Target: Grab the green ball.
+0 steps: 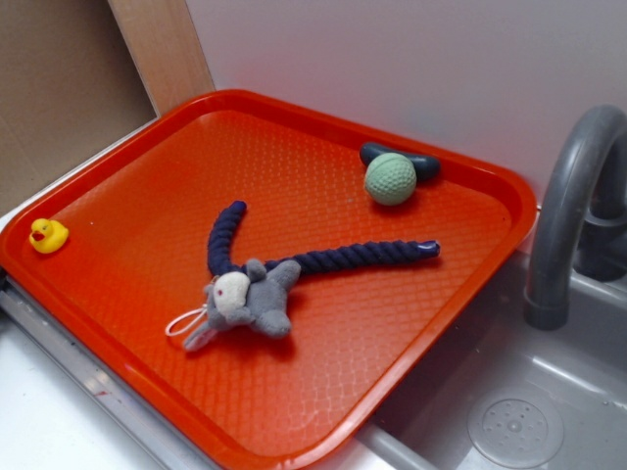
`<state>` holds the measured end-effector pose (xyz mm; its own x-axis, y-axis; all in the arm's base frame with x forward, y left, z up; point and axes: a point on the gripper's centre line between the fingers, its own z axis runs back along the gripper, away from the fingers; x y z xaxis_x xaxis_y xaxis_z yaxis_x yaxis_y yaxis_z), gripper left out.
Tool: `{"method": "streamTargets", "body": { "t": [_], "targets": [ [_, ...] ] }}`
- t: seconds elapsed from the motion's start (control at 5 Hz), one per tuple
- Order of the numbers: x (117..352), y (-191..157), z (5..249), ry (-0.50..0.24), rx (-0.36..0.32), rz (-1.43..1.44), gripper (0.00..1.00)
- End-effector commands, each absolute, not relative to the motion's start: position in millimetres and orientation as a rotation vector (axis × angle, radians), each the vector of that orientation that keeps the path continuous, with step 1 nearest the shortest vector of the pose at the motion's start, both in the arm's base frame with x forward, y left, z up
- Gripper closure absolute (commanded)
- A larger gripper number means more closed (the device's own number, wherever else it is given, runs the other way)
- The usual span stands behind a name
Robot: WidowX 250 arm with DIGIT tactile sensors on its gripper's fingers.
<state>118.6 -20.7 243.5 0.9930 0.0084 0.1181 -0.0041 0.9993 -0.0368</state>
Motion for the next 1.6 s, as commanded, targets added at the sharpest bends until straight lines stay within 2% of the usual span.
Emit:
{"method": "streamTargets", "body": {
  "t": [0.0, 0.2, 0.6, 0.8, 1.0, 1.2, 1.4],
  "targets": [
    [119, -21, 244, -0.119, -0.036, 0.006, 0.0],
    [145, -70, 238, -0.145, -0.081, -0.017, 0.0],
    [171, -132, 244, -0.201, -0.12, -0.03, 0.0],
    [202, -174, 237, -0.205, -0.119, 0.038, 0.0],
    [223, -198, 226, -0.194, -0.203, 0.05, 0.0],
    [241, -219, 205, -0.198, -0.257, 0.051, 0.0],
    [257, -233, 180, -0.202, -0.271, 0.105, 0.0]
  ]
}}
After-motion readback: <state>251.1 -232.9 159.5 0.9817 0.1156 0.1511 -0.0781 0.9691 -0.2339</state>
